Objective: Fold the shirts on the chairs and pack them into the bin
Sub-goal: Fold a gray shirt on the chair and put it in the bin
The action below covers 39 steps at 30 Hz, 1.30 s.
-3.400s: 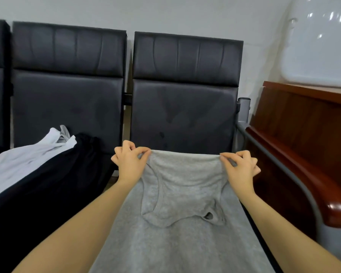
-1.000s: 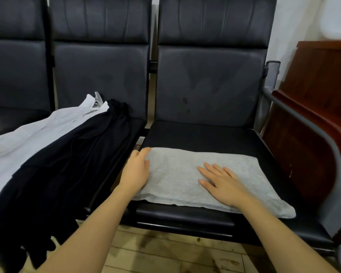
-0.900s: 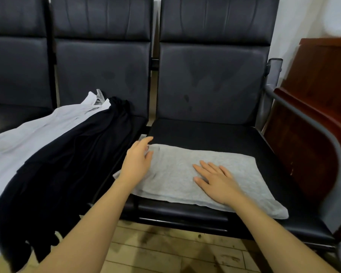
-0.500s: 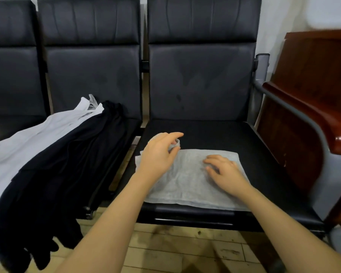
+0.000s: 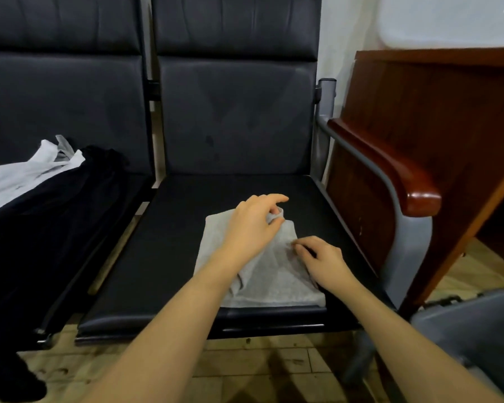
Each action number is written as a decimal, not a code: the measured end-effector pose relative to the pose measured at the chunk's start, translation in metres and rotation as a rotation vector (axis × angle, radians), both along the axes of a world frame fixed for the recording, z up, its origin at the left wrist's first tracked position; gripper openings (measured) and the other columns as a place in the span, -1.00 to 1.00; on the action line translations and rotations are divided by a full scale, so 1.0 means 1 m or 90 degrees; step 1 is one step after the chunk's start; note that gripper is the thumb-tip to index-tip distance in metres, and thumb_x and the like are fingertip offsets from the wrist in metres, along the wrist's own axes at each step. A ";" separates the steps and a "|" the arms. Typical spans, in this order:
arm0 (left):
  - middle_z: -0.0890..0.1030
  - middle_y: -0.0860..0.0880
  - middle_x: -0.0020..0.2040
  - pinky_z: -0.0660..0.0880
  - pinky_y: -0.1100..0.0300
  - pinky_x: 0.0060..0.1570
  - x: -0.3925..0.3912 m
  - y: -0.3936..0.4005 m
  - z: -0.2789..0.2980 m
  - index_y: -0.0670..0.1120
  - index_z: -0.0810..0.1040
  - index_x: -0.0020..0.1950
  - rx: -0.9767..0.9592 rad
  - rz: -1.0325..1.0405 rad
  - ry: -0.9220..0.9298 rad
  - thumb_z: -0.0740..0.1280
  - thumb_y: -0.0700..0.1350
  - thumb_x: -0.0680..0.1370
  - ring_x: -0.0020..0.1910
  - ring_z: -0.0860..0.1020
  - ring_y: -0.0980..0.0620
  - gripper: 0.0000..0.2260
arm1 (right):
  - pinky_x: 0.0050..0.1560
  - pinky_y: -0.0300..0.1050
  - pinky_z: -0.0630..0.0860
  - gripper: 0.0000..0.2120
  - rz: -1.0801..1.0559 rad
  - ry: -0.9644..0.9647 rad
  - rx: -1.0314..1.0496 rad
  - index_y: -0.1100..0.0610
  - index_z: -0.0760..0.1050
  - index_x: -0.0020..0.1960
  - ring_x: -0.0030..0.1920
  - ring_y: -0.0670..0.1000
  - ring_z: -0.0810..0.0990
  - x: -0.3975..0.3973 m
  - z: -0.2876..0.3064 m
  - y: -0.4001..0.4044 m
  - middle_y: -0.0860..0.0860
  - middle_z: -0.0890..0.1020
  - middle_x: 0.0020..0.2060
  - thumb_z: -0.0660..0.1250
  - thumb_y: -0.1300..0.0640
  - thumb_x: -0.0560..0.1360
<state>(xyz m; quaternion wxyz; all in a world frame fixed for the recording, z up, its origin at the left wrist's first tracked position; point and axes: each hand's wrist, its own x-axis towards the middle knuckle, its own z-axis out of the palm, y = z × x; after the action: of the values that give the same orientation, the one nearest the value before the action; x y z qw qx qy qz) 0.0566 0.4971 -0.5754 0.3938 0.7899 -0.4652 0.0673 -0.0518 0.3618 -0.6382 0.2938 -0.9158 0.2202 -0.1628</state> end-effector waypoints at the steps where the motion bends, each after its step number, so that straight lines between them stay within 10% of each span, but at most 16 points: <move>1: 0.57 0.08 -0.03 0.35 0.16 0.20 -0.002 -0.006 -0.001 0.05 0.44 0.35 0.015 -0.014 0.018 0.31 -0.11 0.56 0.08 0.45 0.10 -0.64 | 0.32 0.02 0.37 -0.78 -0.023 -0.029 0.025 -0.01 0.57 0.16 0.12 -0.13 0.52 -0.001 0.000 -0.002 -0.12 0.58 0.08 0.20 0.05 0.60; 6: 0.42 0.04 0.30 0.19 0.20 0.23 0.012 -0.014 -0.012 0.04 0.38 0.40 0.090 0.033 0.025 0.15 0.01 0.63 0.26 0.35 0.04 -0.67 | 0.24 0.09 0.42 -0.82 -0.105 -0.120 0.051 -0.03 0.58 0.03 0.01 -0.12 0.55 0.003 0.001 -0.006 -0.14 0.60 -0.04 0.20 0.03 0.60; 17: 0.42 0.09 0.36 0.19 0.18 0.27 0.063 0.033 -0.049 0.02 0.41 0.38 0.167 0.100 0.014 0.11 -0.05 0.65 0.34 0.34 0.09 -0.69 | 0.24 0.00 0.38 -0.73 -0.049 -0.162 0.072 -0.16 0.46 0.02 -0.04 -0.18 0.49 0.060 0.019 0.016 -0.21 0.53 -0.12 0.43 -0.18 0.39; 22: 0.01 0.11 0.56 -0.06 0.04 0.47 0.071 0.048 -0.066 0.16 0.07 0.53 0.396 0.034 0.031 -0.05 0.09 0.66 0.53 -0.05 0.11 -0.59 | 0.13 -0.16 0.15 -0.55 -0.010 -0.018 -0.072 -0.11 0.36 0.11 -0.03 -0.21 0.40 0.077 0.015 0.035 -0.24 0.45 -0.09 0.36 -0.32 0.36; 27: 0.08 0.09 0.55 -0.11 0.06 0.46 0.073 0.050 -0.066 0.15 0.12 0.52 0.371 0.048 0.004 -0.04 0.10 0.66 0.52 0.00 0.12 -0.59 | 0.16 -0.18 0.16 -0.81 -0.103 -0.080 -0.053 -0.04 0.39 0.14 -0.01 -0.12 0.51 0.080 0.011 0.034 -0.16 0.50 -0.14 0.29 0.10 0.54; 31: 0.29 0.11 0.47 -0.02 0.23 0.35 0.065 0.043 -0.060 0.08 0.28 0.47 0.250 0.072 -0.101 0.06 0.04 0.65 0.46 0.16 0.18 -0.63 | 0.26 -0.07 0.22 -0.60 -0.246 -0.171 -0.110 0.04 0.34 0.36 0.21 -0.01 0.39 0.076 0.011 0.026 0.00 0.44 0.20 0.28 0.20 0.54; 34: 0.24 0.12 0.50 -0.03 0.23 0.37 0.060 0.033 -0.060 0.10 0.27 0.47 0.241 0.028 -0.092 0.07 0.03 0.65 0.48 0.12 0.18 -0.63 | 0.21 -0.18 0.22 -0.58 -0.101 -0.219 -0.174 0.05 0.36 0.37 0.25 -0.05 0.34 0.074 0.013 0.026 0.00 0.38 0.28 0.29 0.22 0.53; 39: 0.03 0.11 0.56 -0.13 0.09 0.47 0.064 0.028 -0.063 0.17 0.13 0.51 0.376 0.002 -0.013 -0.05 0.06 0.67 0.53 -0.08 0.08 -0.61 | 0.35 -0.19 0.22 -0.52 0.060 0.085 -0.133 0.03 0.21 0.50 0.44 -0.07 0.26 0.078 0.000 0.018 -0.06 0.28 0.47 0.08 -0.10 0.62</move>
<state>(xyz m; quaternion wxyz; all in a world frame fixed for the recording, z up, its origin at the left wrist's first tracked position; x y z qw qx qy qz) 0.1211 0.5254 -0.6389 0.1421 0.8701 -0.4677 -0.0626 0.0260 0.3798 -0.6383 0.1890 -0.9595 0.1778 -0.1093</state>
